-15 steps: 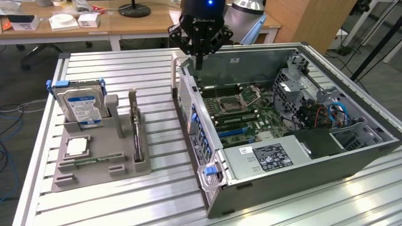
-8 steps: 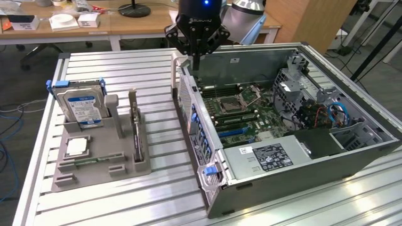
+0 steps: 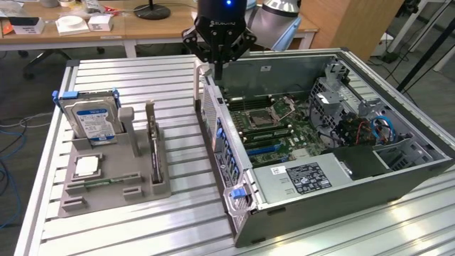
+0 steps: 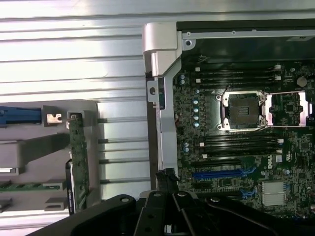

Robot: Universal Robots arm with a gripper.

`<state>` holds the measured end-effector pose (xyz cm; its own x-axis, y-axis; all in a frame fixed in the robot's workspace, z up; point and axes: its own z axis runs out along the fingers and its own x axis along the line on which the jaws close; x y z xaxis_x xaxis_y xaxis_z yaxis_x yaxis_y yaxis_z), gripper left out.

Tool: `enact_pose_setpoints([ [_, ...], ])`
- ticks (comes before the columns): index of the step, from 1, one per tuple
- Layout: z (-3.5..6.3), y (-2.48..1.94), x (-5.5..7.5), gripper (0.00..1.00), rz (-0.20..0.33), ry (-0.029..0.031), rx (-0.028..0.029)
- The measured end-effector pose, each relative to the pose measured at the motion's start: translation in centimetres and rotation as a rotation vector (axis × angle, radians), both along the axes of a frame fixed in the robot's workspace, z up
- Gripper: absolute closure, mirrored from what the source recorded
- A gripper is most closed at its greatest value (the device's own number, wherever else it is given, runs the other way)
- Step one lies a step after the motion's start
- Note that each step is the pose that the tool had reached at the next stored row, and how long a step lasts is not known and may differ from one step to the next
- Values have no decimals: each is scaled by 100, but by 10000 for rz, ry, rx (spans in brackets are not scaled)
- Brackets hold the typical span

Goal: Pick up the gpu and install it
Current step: 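Reach for the gpu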

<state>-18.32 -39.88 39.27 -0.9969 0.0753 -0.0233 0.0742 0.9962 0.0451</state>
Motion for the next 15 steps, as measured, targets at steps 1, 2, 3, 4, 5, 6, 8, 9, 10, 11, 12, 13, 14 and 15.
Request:
enact_pose_setpoints([
  [1, 0, 0, -9, 89, 0, 1, 0],
  [2, 0, 0, -19, 89, 0, 0, 0],
  [3, 0, 0, -29, 89, 0, 0, 0],
  [4, 0, 0, -38, 89, 0, 0, 0],
  [5, -1, 0, -47, 89, 0, 0, 0],
  [6, -1, 0, -57, 89, 0, 0, 0],
  [8, -1, 0, -77, 89, 0, 1, 0],
  [9, -1, 0, -88, 89, 0, 0, 0],
  [10, -1, 0, -99, 89, -1, 0, 0],
  [11, -1, 0, -109, 89, 0, 1, 0],
  [12, -1, 0, -120, 89, 0, 1, 0],
  [13, -2, 0, -130, 89, -1, 0, 0],
  [14, -1, 0, -141, 89, -1, 0, 0],
  [15, -2, 0, -151, 89, -1, 0, 0],
])
